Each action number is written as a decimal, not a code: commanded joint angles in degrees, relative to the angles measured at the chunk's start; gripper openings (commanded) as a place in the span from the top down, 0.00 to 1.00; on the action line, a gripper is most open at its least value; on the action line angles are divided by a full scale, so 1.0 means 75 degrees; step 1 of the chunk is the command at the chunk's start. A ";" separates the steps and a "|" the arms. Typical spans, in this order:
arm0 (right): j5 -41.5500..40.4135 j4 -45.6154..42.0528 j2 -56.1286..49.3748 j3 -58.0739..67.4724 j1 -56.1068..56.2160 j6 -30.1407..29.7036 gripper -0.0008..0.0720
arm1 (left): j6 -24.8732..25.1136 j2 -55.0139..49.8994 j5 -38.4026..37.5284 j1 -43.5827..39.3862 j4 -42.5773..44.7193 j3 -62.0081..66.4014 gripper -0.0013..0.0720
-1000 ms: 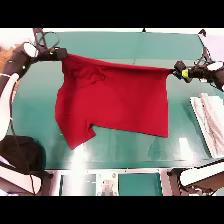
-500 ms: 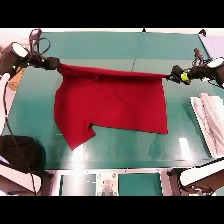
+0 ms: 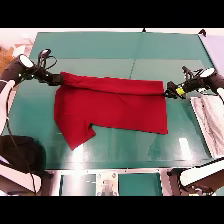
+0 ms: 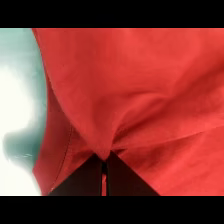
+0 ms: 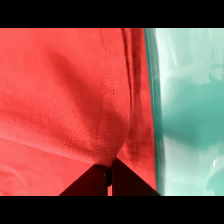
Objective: Fold the shirts.
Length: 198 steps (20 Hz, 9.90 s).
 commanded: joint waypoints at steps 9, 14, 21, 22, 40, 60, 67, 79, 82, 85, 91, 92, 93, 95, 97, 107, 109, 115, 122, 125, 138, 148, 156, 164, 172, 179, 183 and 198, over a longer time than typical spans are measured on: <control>0.2323 -0.0941 0.0691 0.0338 -0.0460 0.0431 0.61 | -0.1451 0.0058 -0.4071 0.0641 -0.0085 0.0364 0.08; 0.1606 -0.0988 0.2923 -0.2672 -0.0871 0.0545 0.62 | -0.1848 0.1725 -0.4762 0.1119 0.0052 -0.2241 0.08; -0.0909 0.0256 0.5951 -0.7067 -0.1137 0.1058 0.63 | -0.2095 0.4211 -0.1600 0.1084 -0.0991 -0.6942 0.08; -0.1352 0.0720 0.6123 -0.7487 -0.1137 0.1058 0.63 | -0.1839 0.4191 -0.1142 0.0991 -0.1556 -0.7309 0.08; -0.3107 0.2294 0.6030 -0.8480 -0.0440 0.0525 0.96 | -0.0973 0.4217 -0.0586 0.0195 -0.2218 -0.6956 0.95; 0.0233 -0.0140 0.6330 -0.6953 -0.1801 0.0831 0.35 | -0.1049 0.4217 -0.1574 -0.0303 -0.2302 -0.6968 0.95; -0.2993 0.2879 0.6441 -0.8719 -0.1731 0.0979 0.34 | -0.1134 0.4217 -0.0854 -0.0906 -0.2369 -0.6965 0.95; -0.2841 0.2731 0.6443 -0.8480 -0.1390 -0.0061 0.96 | -0.1323 0.5368 -0.0799 -0.0906 -0.2209 -0.6956 0.96; -0.1480 0.1335 0.6481 -0.7749 -0.1390 0.0379 0.97 | -0.2299 0.7018 -0.1518 -0.0906 -0.1326 -0.6956 0.96; -0.0323 0.0023 0.6822 -0.7184 -0.1390 0.1247 0.97 | -0.3054 0.8306 -0.2308 -0.0906 -0.0959 -0.6956 0.96; 0.0799 -0.1341 0.7592 -0.6423 -0.1390 0.1903 0.97 | -0.3663 0.9270 -0.3311 -0.0906 -0.0836 -0.6041 0.96; 0.0822 -0.1300 0.7589 -0.6248 -0.1387 0.1891 0.96 | -0.3657 0.9244 -0.3258 -0.0906 -0.0761 -0.5788 0.96; 0.0813 -0.1116 0.7586 -0.6059 -0.1384 0.1886 0.97 | -0.3649 0.9192 -0.3156 -0.0906 -0.0685 -0.5607 0.96; 0.0504 -0.0624 0.7571 -0.5727 -0.1370 0.1766 0.96 | -0.3550 0.8868 -0.2967 -0.0906 -0.0478 -0.5359 0.96; 0.0192 -0.0070 0.7350 -0.5397 -0.1355 0.1568 0.97 | -0.3220 0.8250 -0.2719 -0.0906 -0.0495 -0.5219 0.96; -0.1402 0.0673 0.2690 -0.2302 0.0274 0.1309 0.96 | -0.1888 0.4185 -0.0877 -0.0906 -0.0507 -0.3427 0.95; -0.1416 0.0705 0.1440 -0.1425 0.0399 0.1311 0.96 | -0.1498 0.3287 -0.0300 -0.0906 -0.0592 -0.3016 0.95; -0.0711 0.0804 -0.0676 0.1160 0.0146 0.1177 0.37 | -0.1323 0.1641 0.1151 -0.0653 -0.0743 -0.1763 0.00; 0.1253 0.0641 -0.0787 0.1833 -0.1244 -0.0627 0.24 | -0.1332 0.1676 -0.1151 0.0052 -0.0659 -0.0988 0.00; 0.1763 0.0644 -0.1090 0.1536 -0.1457 -0.1416 0.24 | -0.1349 0.1676 -0.1276 0.0044 -0.0796 -0.0988 0.00; 0.2463 0.0699 -0.1990 0.1638 -0.0664 -0.1891 0.97 | -0.0909 0.1658 -0.0935 -0.0344 -0.2442 -0.0988 0.96; 0.4363 0.1597 0.0481 0.3343 -0.0659 -0.1110 0.96 | -0.0740 -0.0055 0.1996 -0.4433 -0.3494 -0.0985 0.95; 0.4634 0.2865 0.1944 0.3308 -0.0659 -0.0705 0.96 | -0.0950 -0.2069 0.2154 -0.5625 -0.3923 0.1297 0.95; 0.4663 0.2876 0.1944 0.2667 -0.0105 -0.0530 0.96 | -0.0991 -0.2241 0.0254 -0.5342 -0.3494 0.1868 0.95; 0.3147 0.3375 0.2028 0.2457 0.2238 0.0245 0.96 | -0.2538 -0.0554 -0.4934 -0.3480 0.2981 0.2888 0.95; -0.1955 0.3354 0.0994 0.1096 0.6260 0.0259 0.96 | -0.2439 0.0848 -0.5846 -0.1970 0.3541 0.2754 0.95; -0.5100 0.3698 -0.0804 0.1134 0.8314 -0.0178 0.36 | -0.2442 0.1440 -0.5727 -0.1320 0.3541 0.2457 0.95; 0.0082 0.1154 -0.0122 -0.0079 0.2311 0.0254 0.25 | -0.2060 0.1565 -0.5418 -0.0836 0.3488 0.1256 0.95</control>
